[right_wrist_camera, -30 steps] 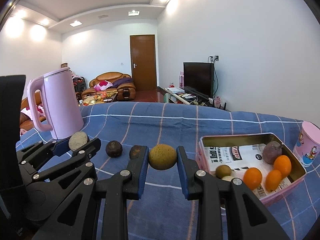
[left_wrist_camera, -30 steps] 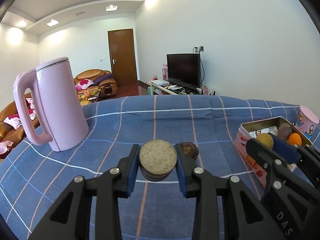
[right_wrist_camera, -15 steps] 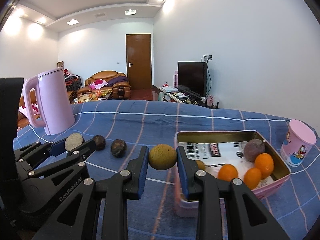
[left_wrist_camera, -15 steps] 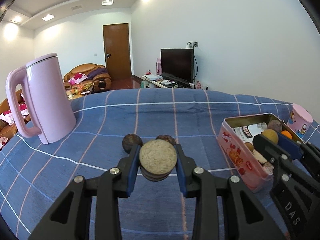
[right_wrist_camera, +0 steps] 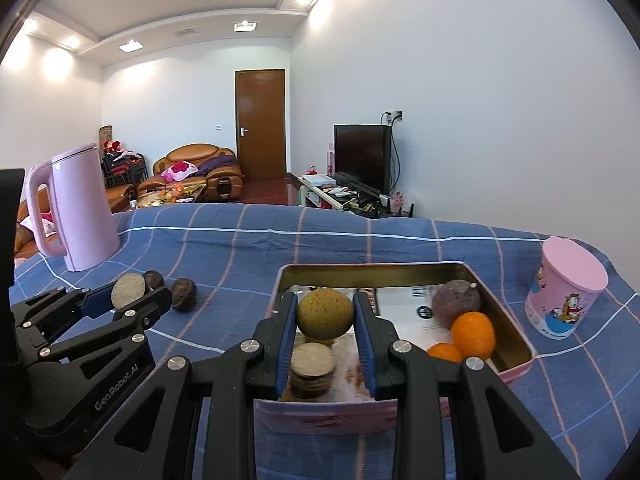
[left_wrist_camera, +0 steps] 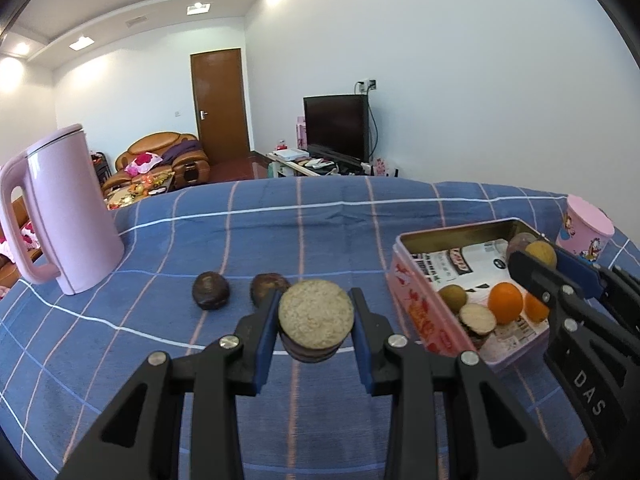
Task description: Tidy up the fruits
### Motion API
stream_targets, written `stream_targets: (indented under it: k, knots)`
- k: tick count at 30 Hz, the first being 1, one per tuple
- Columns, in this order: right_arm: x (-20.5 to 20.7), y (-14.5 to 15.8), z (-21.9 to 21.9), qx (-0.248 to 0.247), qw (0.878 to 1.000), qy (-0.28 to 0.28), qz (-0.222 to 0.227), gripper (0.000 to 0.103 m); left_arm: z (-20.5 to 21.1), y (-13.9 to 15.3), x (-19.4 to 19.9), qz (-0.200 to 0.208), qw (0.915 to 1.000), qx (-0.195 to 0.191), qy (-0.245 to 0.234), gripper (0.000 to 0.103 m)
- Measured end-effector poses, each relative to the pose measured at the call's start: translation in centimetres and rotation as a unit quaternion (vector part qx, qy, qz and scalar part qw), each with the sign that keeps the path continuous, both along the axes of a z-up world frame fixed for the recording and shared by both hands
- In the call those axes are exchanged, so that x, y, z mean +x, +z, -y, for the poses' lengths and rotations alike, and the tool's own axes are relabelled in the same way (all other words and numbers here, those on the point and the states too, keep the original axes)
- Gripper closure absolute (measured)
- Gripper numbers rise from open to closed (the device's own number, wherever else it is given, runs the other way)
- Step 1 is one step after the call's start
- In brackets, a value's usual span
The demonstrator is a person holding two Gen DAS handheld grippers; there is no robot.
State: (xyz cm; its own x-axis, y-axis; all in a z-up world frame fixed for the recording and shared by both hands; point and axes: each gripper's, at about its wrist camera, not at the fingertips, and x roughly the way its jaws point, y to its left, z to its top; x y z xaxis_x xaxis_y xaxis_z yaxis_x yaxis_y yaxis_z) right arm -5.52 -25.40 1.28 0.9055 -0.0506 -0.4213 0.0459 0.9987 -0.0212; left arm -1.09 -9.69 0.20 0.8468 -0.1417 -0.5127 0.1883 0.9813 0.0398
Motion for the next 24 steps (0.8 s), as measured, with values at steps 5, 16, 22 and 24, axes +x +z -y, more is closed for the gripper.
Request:
stream_targets:
  k: [5, 16, 22, 24]
  knots:
    - [-0.2, 0.1, 1.6, -0.007, 1.000, -0.009, 0.002, 0.073, 1.3, 0.1, -0.3, 0.003, 0.9999, 0.002, -0.010, 0.067]
    - [0.0, 0.3, 6.7, -0.006, 0.998, -0.057, 0.002, 0.073, 4.6, 0.1, -0.4, 0.001, 0.9989, 0.007, -0.046, 0.067]
    - [0.1, 0.6, 9.1, 0.009, 0.997, -0.083, 0.004, 0.073, 7.0, 0.2, -0.3, 0.004, 0.9975, 0.009, -0.070, 0.067]
    - [0.4, 0.6, 9.6, 0.011, 0.996, -0.088, 0.001, 0.073, 7.9, 0.2, -0.1, 0.004, 0.9972, 0.007, -0.074, 0.067]
